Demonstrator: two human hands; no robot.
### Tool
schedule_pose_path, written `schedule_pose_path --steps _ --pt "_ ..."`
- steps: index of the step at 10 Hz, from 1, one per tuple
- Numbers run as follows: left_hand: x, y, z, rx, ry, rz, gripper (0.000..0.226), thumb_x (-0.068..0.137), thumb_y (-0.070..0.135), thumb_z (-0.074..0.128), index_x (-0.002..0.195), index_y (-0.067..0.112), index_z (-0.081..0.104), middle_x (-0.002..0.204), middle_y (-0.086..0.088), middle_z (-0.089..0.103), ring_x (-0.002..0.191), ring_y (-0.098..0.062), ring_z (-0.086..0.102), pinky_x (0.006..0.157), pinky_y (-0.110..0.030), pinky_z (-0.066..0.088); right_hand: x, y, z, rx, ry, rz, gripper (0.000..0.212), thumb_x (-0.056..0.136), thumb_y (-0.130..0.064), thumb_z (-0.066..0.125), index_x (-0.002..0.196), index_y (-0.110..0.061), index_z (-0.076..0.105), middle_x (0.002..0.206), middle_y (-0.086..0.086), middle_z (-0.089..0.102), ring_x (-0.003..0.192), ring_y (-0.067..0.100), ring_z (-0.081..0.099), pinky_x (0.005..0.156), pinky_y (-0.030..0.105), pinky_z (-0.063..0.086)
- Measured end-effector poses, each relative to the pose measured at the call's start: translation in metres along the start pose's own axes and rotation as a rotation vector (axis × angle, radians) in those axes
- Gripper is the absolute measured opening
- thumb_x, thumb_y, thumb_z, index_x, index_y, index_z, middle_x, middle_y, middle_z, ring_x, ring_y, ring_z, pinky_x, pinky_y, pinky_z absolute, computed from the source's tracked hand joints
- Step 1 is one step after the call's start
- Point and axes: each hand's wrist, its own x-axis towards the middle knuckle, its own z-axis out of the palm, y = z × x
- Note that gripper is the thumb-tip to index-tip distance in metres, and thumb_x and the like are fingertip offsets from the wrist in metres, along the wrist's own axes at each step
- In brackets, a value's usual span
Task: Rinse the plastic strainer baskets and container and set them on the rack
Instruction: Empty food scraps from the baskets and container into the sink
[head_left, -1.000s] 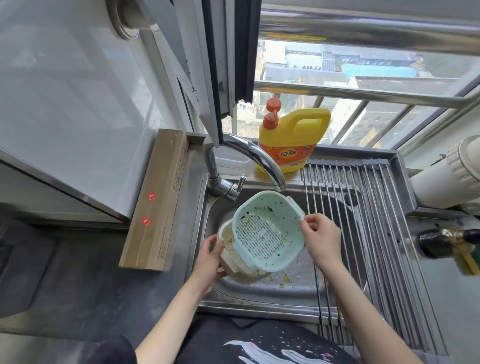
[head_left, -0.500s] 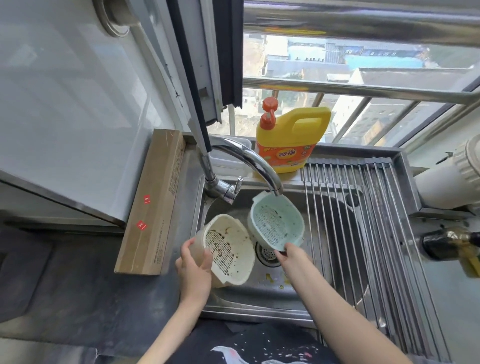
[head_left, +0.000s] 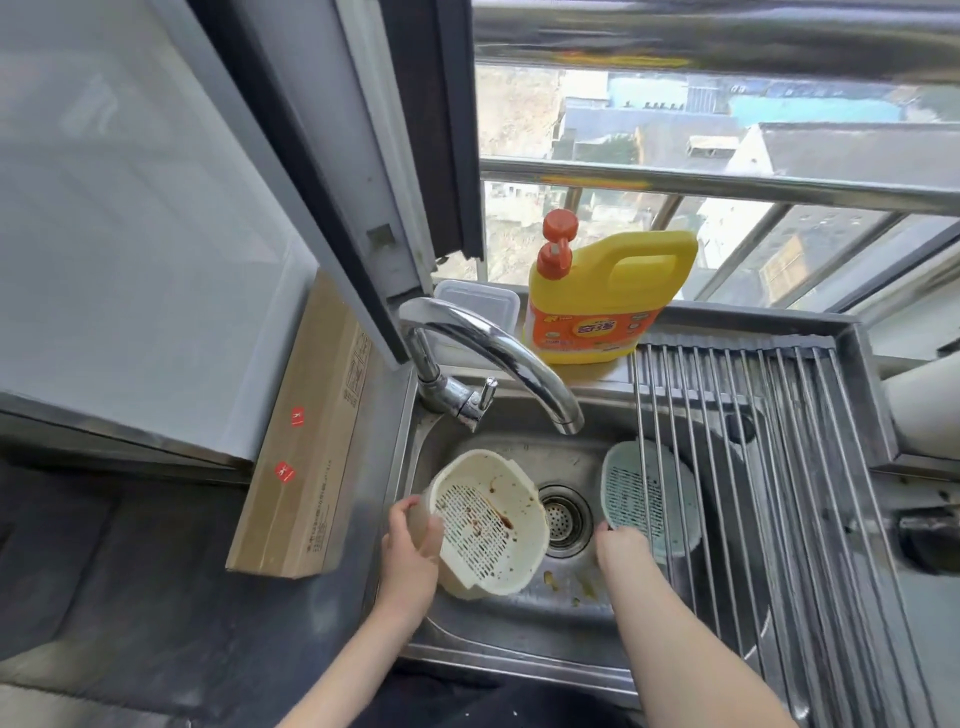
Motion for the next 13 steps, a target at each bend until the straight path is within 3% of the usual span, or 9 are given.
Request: schedule_pose_path --steps 1,3,4,5,6,7,9,11,13 --pt "0.005 0.006 0.004 -0.015 -0.055 -0.001 0.029 0.098 0.034 0.044 0.124 0.034 0.033 0.128 -0.008 0.049 0.11 -0.02 0.052 0.094 -0.039 0.046 0.01 0.018 0.003 -0.122 0.044 -0.139 0.036 0.1 -0.018 0.04 0.118 0.01 0.056 0.118 0.027 0.06 0.11 0.039 0.056 0.077 0.034 0.043" --pt "0.014 0.016 0.006 -0.036 -0.051 0.027 0.037 0.099 0.027 0.043 0.134 0.022 0.032 0.125 -0.007 0.051 0.106 -0.018 0.052 0.085 -0.03 0.041 0.001 0.037 0.005 0.173 0.009 -0.117 0.028 0.097 -0.017 0.051 0.112 0.007 0.055 0.098 0.018 0.057 0.108 0.039 0.057 0.09 0.043 0.046" --pt "0.017 0.021 0.007 -0.055 -0.052 0.018 0.041 0.099 0.023 0.045 0.137 0.021 0.031 0.122 -0.004 0.053 0.105 -0.017 0.051 0.085 -0.031 0.042 0.011 0.018 0.013 0.703 -0.099 0.216 0.031 0.097 -0.01 0.048 0.121 0.009 0.053 0.118 0.027 0.058 0.121 0.043 0.05 0.102 0.049 0.042" --pt "0.018 0.026 0.007 -0.075 -0.096 -0.024 0.046 0.097 0.022 0.048 0.139 0.022 0.029 0.122 -0.004 0.049 0.107 -0.019 0.049 0.085 -0.032 0.044 0.011 -0.001 0.019 0.76 -0.264 0.211 0.044 0.101 -0.013 0.037 0.144 -0.006 0.032 0.148 0.017 0.036 0.135 0.033 0.039 0.108 0.045 0.037" --pt "0.017 0.027 0.006 -0.152 -0.143 -0.069 0.052 0.097 0.022 0.05 0.144 0.023 0.027 0.131 -0.008 0.051 0.114 -0.026 0.053 0.094 -0.044 0.049 -0.008 -0.017 0.022 0.521 -0.422 -0.047 0.024 0.096 -0.02 0.05 0.12 -0.015 0.053 0.128 0.009 0.055 0.107 0.023 0.057 0.082 0.039 0.052" --pt "0.014 0.027 0.003 -0.241 -0.196 -0.107 0.053 0.097 0.024 0.051 0.145 0.023 0.029 0.132 -0.008 0.051 0.112 -0.027 0.055 0.089 -0.048 0.053 -0.003 -0.012 0.024 0.16 -0.153 -0.273 0.036 0.089 -0.019 0.064 0.124 -0.014 0.057 0.118 0.01 0.063 0.097 0.026 0.065 0.08 0.045 0.057" --pt "0.007 0.024 -0.006 -0.328 -0.294 -0.139 0.039 0.095 0.03 0.054 0.131 0.026 0.039 0.124 -0.012 0.058 0.114 -0.033 0.056 0.073 -0.04 0.053 -0.016 0.003 0.021 0.088 -0.006 -0.281 0.02 0.079 0.006 0.066 0.067 -0.007 0.059 0.075 0.007 0.061 0.078 0.031 0.07 0.063 0.046 0.06" --pt "0.005 0.018 -0.011 -0.277 -0.228 -0.089 0.031 0.092 0.035 0.056 0.121 0.026 0.049 0.116 -0.01 0.061 0.105 -0.031 0.061 0.068 -0.041 0.056 -0.016 0.021 0.031 0.338 -0.021 -0.093 0.011 0.085 0.006 0.058 0.083 -0.005 0.055 0.098 0.017 0.064 0.086 0.034 0.069 0.05 0.039 0.059" --pt "-0.001 0.022 0.0 -0.157 -0.125 0.035 0.034 0.074 0.051 0.063 0.102 0.035 0.052 0.107 -0.01 0.063 0.098 -0.028 0.063 0.082 -0.052 0.055 -0.017 0.046 0.043 0.384 0.158 -0.071 0.006 0.081 0.0 0.062 0.082 -0.006 0.063 0.09 0.013 0.067 0.083 0.03 0.064 0.078 0.042 0.056"
